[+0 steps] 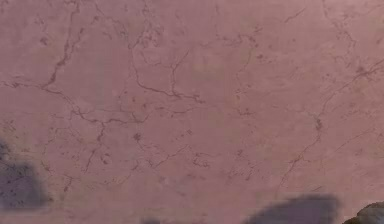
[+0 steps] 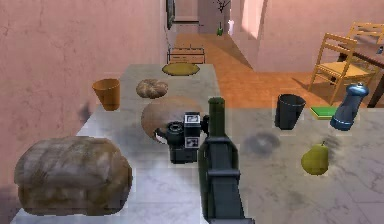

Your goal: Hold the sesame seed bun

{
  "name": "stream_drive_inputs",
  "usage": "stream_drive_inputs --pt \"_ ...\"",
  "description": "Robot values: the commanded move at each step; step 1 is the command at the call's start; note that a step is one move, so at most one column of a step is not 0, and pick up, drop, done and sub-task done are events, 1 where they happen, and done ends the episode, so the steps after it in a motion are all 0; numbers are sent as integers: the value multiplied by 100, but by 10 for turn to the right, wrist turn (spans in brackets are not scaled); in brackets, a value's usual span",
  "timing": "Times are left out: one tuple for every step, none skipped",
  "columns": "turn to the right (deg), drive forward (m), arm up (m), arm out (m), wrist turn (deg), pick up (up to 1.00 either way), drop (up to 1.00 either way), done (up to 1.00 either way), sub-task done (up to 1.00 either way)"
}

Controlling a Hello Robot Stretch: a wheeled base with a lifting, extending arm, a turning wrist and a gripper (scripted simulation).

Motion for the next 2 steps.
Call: stream_drive_inputs --pt "0 0 0 0 0 100 0 0 0" --pt "0 0 10 0 0 0 0 0 0"
